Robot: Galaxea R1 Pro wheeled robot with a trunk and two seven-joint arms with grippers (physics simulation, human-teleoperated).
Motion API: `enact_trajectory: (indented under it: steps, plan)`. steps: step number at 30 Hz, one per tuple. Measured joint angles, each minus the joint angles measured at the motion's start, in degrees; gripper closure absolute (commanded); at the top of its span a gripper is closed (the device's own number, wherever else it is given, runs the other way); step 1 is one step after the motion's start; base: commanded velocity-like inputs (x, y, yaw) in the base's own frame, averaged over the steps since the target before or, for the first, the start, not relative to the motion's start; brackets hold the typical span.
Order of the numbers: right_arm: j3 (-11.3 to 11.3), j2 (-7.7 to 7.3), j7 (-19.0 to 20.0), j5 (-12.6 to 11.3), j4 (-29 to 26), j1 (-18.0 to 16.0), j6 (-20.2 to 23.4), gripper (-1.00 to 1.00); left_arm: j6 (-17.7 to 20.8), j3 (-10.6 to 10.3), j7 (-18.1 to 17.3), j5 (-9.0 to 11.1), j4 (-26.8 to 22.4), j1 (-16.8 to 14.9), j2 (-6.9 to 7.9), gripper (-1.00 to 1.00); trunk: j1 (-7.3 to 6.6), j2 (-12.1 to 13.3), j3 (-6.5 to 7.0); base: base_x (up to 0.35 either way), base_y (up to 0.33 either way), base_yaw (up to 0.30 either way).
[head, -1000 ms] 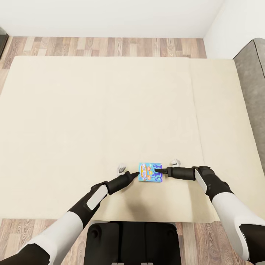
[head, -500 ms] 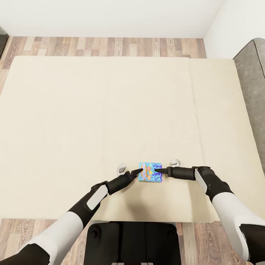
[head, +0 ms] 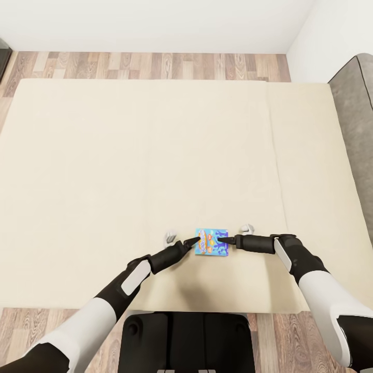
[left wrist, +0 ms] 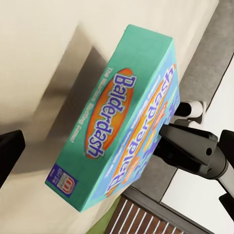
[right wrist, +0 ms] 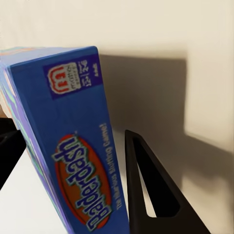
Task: Put all the toys in the child's room - the three board games (two on the bed and one on the table), the two jigsaw puzzles on the table, and the tennis ball on the table - inside the toy box on the table in the child's room.
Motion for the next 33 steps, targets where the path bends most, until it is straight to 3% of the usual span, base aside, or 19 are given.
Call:
enact_trajectory:
  steps: [4, 10, 17, 20, 21, 24, 25, 30, 33]
  plan:
    - [0.0, -0.01, 0.05, -0.06, 0.01, 0.0, 0.03, 1.0, -0.03, 0.26, -0.2, 0.0, -0.35, 0.09, 0.52, -1.0, 0.0, 0.0, 0.0, 0.0, 0.0, 0.0]
    - [-0.01, -0.04, 0.15, -0.11, -0.03, 0.01, 0.16, 1.0, -0.15, 0.5, -2.02, 0.02, -2.07, 0.92, 2.72, -1.0, 0.02, 0.0, 0.0, 0.0, 0.0, 0.0]
    - [-0.08, -0.41, 0.16, 0.32, -1.79, 0.15, 0.9, 1.0, 0.12, 1.35, -3.7, 0.61, -7.5, 3.9, 6.8, -1.0, 0.38, 0.01, 0.0, 0.0, 0.0, 0.0]
    - [-0.16, -0.57, 0.14, 0.26, -4.39, 1.07, 1.58, 1.0, 0.12, 3.69, -4.08, 0.94, -10.59, 6.65, 9.05, -1.0, 0.79, 0.01, 0.0, 0.0, 0.0, 0.0]
    - [-0.16, -0.56, 0.12, 0.22, -4.41, 1.08, 1.54, 1.0, 0.12, 3.71, -4.09, 0.95, -10.62, 6.69, 9.06, -1.0, 0.79, 0.01, 0.0, 0.0, 0.0, 0.0]
    - [-0.25, -0.65, -0.09, 0.29, -7.93, 2.6, 3.32, 1.0, 0.25, 7.45, -4.19, 1.07, -14.79, 10.67, 11.03, -1.0, 1.04, 0.01, -0.01, 0.0, 0.0, 0.0]
    - [-0.25, -0.66, -0.09, 0.38, -7.97, 2.61, 3.29, 1.0, 0.25, 7.49, -4.19, 1.07, -14.84, 10.72, 11.05, -1.0, 1.05, 0.01, -0.01, 0.0, 0.0, 0.0]
    - [-0.54, -0.97, 0.0, 0.15, -16.32, 6.29, 6.27, 1.0, 0.59, 12.94, -3.81, 0.72, -22.34, 16.95, 13.44, -1.0, 1.04, 0.01, -0.01, 0.0, 0.0, 0.0]
    - [-1.07, -1.08, 0.02, 0.01, -20.24, 8.0, 7.58, 1.0, 0.66, 14.05, -3.33, 0.63, -24.73, 19.1, 13.88, -1.0, 1.04, 0.01, -0.01, 0.0, 0.0, 0.0]
